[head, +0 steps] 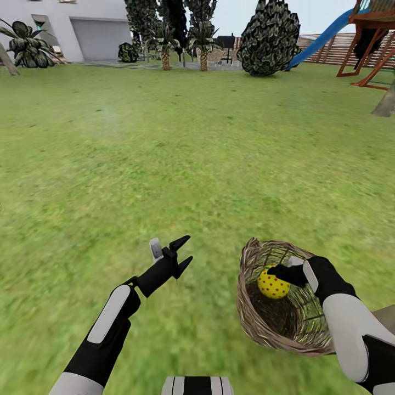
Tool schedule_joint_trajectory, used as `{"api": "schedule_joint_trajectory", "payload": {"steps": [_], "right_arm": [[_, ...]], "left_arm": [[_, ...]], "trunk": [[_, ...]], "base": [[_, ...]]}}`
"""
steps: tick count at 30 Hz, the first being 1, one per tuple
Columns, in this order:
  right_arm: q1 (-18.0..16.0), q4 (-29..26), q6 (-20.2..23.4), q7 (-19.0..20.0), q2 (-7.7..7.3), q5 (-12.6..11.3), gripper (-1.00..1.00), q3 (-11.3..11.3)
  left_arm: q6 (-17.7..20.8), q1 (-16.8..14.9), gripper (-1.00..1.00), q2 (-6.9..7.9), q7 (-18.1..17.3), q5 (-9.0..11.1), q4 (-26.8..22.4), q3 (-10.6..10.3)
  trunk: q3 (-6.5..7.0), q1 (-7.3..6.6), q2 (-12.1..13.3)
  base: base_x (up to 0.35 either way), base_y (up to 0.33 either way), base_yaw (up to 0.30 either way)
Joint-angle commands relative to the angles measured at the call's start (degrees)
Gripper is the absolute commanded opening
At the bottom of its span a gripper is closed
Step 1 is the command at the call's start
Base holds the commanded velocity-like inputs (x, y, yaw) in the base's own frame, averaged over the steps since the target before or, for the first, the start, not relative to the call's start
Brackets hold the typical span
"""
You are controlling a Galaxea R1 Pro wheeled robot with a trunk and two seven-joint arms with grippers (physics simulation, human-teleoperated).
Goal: Take the three Easter eggs out of the wicker basket on the lawn in the garden, then place them on the lawn next to a single tree (choose any tree) so that all three eggs are next to the same tree and none are left in the basket.
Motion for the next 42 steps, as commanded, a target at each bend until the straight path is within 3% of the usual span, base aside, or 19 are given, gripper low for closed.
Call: {"api": "schedule_joint_trajectory", "payload": {"steps": [1, 11, 38, 42], "right_arm": [[0.30, 0.27, -0.09, 0.69, -0.30, 0.76, -1.00, -0.61], [3.53, 3.50, -0.22, 0.40, -0.28, 1.16, -1.00, -0.10], [3.54, 3.68, -0.19, 0.22, -0.33, 1.23, -1.00, -0.10], [3.62, 3.98, -0.19, 0.22, -0.28, 1.23, -1.00, -0.10]], "left_arm": [[0.53, 0.31, 1.00, 0.32, -0.44, 0.44, -0.30, 0.37], [0.30, 1.01, 1.00, -0.11, -0.76, 0.42, -0.87, -0.32], [0.74, 0.44, 1.00, -0.10, -0.26, 0.33, -0.89, -0.32], [0.74, 0.42, 1.00, -0.09, -0.27, 0.33, -0.89, -0.32]], "trunk": [[-0.04, -0.01, -0.01], [1.73, -0.22, 0.10], [7.71, -0.91, 0.46], [8.45, -1.71, 1.91]], "base": [[0.000, 0.000, 0.000], [0.000, 0.000, 0.000], [0.000, 0.000, -0.001], [0.000, 0.000, -0.224]]}}
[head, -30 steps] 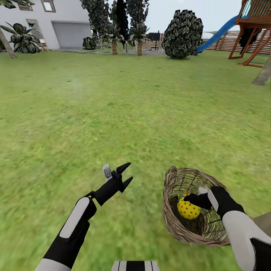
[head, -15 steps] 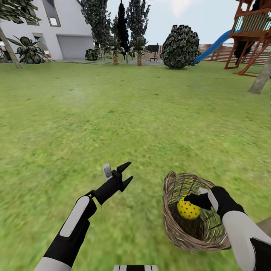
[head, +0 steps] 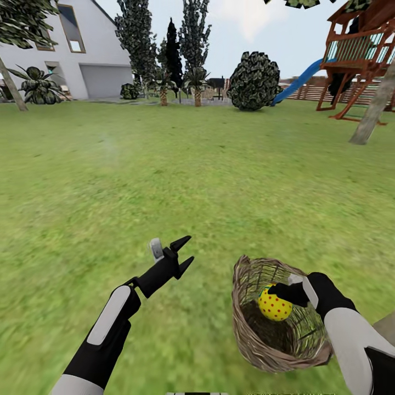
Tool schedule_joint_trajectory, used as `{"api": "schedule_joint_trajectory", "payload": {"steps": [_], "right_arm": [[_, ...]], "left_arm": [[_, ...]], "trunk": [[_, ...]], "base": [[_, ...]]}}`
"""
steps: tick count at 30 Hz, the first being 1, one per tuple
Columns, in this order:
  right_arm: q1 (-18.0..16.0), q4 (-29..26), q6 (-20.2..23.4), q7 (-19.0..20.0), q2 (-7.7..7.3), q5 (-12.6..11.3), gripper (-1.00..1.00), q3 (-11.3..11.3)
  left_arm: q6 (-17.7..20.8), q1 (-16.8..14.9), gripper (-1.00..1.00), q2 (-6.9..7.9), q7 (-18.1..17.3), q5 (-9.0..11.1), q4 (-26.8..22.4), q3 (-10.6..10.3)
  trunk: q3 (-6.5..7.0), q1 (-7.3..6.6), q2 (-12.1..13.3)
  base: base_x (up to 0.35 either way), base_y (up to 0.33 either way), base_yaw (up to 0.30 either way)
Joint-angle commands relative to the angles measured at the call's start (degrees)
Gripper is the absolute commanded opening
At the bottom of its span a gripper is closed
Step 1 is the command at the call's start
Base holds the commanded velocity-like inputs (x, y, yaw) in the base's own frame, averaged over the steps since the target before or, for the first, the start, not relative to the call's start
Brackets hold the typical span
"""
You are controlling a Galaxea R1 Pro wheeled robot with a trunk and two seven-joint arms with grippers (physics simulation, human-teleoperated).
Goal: Take the three Easter eggs out of the wicker basket on the lawn in the garden, then place them on the lawn next to a single tree (choose any tree) so that all three eggs are next to the same tree and none are left in the basket.
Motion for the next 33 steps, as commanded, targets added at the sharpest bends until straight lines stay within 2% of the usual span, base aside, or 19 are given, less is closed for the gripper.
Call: {"api": "schedule_joint_trajectory", "payload": {"steps": [1, 4, 9, 19, 24, 33], "right_arm": [[-0.03, -0.02, 0.26, 0.38, 0.04, 0.53, -1.00, -0.36], [-0.03, 0.00, 0.29, 0.40, 0.04, 0.53, -1.00, -0.36], [0.02, 0.00, 0.23, 0.35, 0.04, 0.53, -1.00, -0.32], [0.00, 0.00, 0.24, 0.37, 0.04, 0.53, -1.00, -0.31], [-0.01, 0.00, 0.26, 0.43, 0.04, 0.53, -1.00, -0.35], [-0.01, -0.10, -0.07, 0.43, 0.04, 0.53, -1.00, -0.36]], "left_arm": [[0.20, -0.03, 1.00, -0.02, -0.11, 0.08, 0.03, 0.04], [0.20, -0.03, 1.00, -0.01, -0.19, 0.08, 0.03, -0.04], [0.07, -0.03, 1.00, 0.06, -0.55, 0.20, 0.05, 0.19], [-0.01, -0.03, 1.00, 0.06, -0.64, 0.25, 0.03, 0.06], [0.10, -0.03, 1.00, 0.00, -1.77, 0.17, -0.06, -0.21], [0.28, -0.03, 1.00, 0.02, -1.38, 0.06, -0.06, -0.16]], "trunk": [[0.15, -0.24, 0.40], [0.74, -0.89, 1.60], [0.75, -0.89, 1.60], [0.75, -0.89, 1.60], [1.65, -1.99, 3.61], [3.27, -3.97, 7.22]], "base": [[0.000, 0.000, -0.269], [0.000, 0.000, -0.271], [-0.021, 0.007, -0.036], [-0.230, 0.130, 0.000], [-0.014, 0.008, 0.000], [0.000, 0.000, 0.000]]}}
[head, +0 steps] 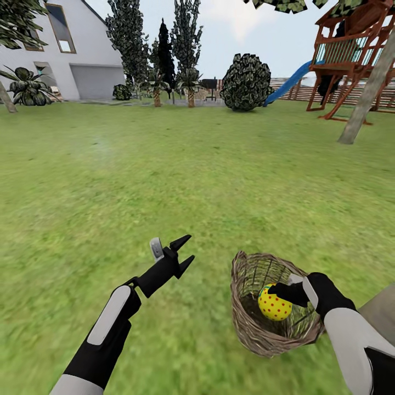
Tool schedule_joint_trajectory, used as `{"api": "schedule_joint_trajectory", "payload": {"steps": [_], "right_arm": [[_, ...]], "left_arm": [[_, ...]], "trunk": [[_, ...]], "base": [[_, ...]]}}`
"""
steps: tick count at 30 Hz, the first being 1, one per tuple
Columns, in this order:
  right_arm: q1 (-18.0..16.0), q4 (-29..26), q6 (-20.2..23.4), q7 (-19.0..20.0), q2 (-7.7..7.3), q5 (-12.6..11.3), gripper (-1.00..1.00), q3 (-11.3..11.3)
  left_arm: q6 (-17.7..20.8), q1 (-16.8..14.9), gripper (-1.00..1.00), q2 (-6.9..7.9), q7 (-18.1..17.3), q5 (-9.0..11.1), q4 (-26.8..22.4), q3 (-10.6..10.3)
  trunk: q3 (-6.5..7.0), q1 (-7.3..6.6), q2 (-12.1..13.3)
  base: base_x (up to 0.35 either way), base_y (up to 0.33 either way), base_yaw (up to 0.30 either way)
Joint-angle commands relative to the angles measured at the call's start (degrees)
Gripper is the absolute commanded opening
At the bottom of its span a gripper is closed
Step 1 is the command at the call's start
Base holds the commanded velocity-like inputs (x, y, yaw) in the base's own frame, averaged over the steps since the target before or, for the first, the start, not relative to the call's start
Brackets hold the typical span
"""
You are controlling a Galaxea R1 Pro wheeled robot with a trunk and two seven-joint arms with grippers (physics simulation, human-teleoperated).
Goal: Take the three Easter eggs out of the wicker basket on the lawn in the garden, then place them on the lawn next to a single tree (choose any tree) so that all three eggs are next to the same tree and none are left in the basket.
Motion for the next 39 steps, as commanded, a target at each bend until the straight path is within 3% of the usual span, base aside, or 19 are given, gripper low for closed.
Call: {"api": "schedule_joint_trajectory", "payload": {"steps": [1, 10, 16, 36, 39], "right_arm": [[0.00, -0.13, 0.19, 0.35, 0.02, 0.52, -1.00, -0.35], [0.04, -0.49, 0.16, 0.77, 0.23, 0.35, -1.00, -0.18], [0.04, -0.49, 0.12, 0.79, 0.35, 0.34, -1.00, -0.18], [0.04, 0.02, 0.07, 0.70, 0.39, 0.34, -1.00, -0.26], [0.04, 0.10, 0.07, 0.70, 0.39, 0.27, -1.00, -0.26]], "left_arm": [[0.25, -0.15, 1.00, 0.06, -0.07, 0.06, 0.03, 0.04], [3.46, -0.91, 1.00, 0.22, -0.05, 0.04, -2.37, 0.05], [3.55, -1.82, 1.00, 0.29, 1.47, 0.11, -2.22, 0.08], [3.73, -1.87, 1.00, 0.30, 1.15, 0.30, -2.08, 0.06], [3.73, -1.87, 1.00, 0.37, 1.09, 1.85, -2.15, -0.01]], "trunk": [[0.14, -0.24, 0.40], [1.75, -2.21, 4.01], [2.83, -3.53, 6.41], [6.42, -7.92, 14.43], [6.96, -8.58, 15.64]], "base": [[0.000, 0.000, 0.000], [0.000, 0.000, 0.000], [0.000, 0.000, 0.000], [0.056, 0.001, -0.048], [-0.158, 0.133, -0.010]]}}
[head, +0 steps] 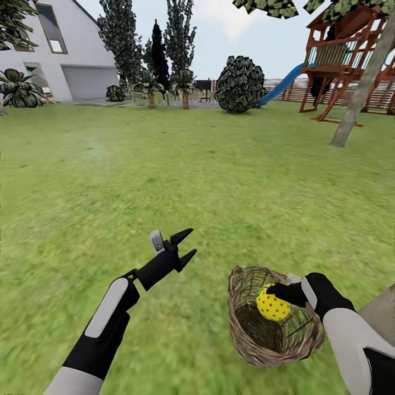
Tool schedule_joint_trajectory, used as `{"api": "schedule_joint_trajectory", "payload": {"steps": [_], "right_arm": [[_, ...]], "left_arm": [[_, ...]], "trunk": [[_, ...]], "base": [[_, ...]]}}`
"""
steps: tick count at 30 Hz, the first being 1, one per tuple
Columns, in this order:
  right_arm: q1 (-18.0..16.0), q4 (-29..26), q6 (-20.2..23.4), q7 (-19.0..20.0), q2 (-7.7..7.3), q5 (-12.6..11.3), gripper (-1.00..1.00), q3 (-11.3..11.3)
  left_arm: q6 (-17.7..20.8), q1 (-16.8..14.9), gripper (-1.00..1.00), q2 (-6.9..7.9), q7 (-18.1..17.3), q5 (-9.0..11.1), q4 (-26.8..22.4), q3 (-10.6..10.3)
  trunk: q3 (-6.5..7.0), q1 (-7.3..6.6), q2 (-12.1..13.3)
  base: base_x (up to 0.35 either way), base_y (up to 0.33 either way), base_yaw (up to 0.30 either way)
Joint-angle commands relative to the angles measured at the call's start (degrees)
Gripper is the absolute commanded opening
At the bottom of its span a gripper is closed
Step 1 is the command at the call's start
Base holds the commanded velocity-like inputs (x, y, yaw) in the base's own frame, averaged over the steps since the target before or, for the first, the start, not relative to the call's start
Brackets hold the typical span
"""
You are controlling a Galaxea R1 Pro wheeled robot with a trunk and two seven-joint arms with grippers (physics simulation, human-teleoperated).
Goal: Take the three Easter eggs out of the wicker basket on the lawn in the garden, then place them on the lawn next to a single tree (choose any tree) so that all three eggs are next to the same tree and none are left in the basket.
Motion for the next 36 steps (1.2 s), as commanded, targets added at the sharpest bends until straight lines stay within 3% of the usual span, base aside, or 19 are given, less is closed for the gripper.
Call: {"api": "schedule_joint_trajectory", "payload": {"steps": [1, 13, 16, 20, 30, 36], "right_arm": [[-0.03, -0.06, 0.25, 0.33, 0.04, 0.48, -1.00, -0.36], [-0.03, -0.04, 0.25, 0.33, 0.04, 0.44, -1.00, -0.36], [-0.03, 0.01, -0.63, 0.33, 0.04, 0.40, -1.00, -0.36], [-0.03, 0.20, -0.97, 0.47, 0.02, 0.33, -1.00, -0.36], [0.01, 0.31, -0.98, 0.50, 0.26, 0.38, -1.00, -0.28], [0.03, 0.31, -0.98, 0.50, 0.24, 0.38, -1.00, -0.28]], "left_arm": [[0.19, -0.03, 1.00, -0.01, -0.16, 0.67, -0.02, 0.04], [0.19, -0.03, 1.00, 0.09, -0.16, 1.46, -0.03, 0.23], [0.19, -0.03, 1.00, 1.04, -0.19, 1.49, -0.07, 0.15], [0.19, -0.03, 1.00, 1.53, -0.19, 3.61, 0.03, 0.08], [0.19, -0.01, 1.00, 1.73, -0.31, 4.01, 0.10, 0.09], [-0.13, 0.48, 1.00, 1.69, -0.41, 4.10, 0.39, 0.17]], "trunk": [[0.14, -0.25, 0.40], [2.29, -2.88, 5.21], [2.83, -3.54, 6.41], [3.55, -4.42, 8.02], [5.34, -6.62, 12.03], [5.34, -6.62, 12.03]], "base": [[-0.069, 0.057, -0.002], [-0.048, 0.048, -0.039], [-0.001, 0.001, -0.270], [0.000, 0.000, -0.106], [-0.067, 0.057, -0.001], [-0.003, 0.005, 0.000]]}}
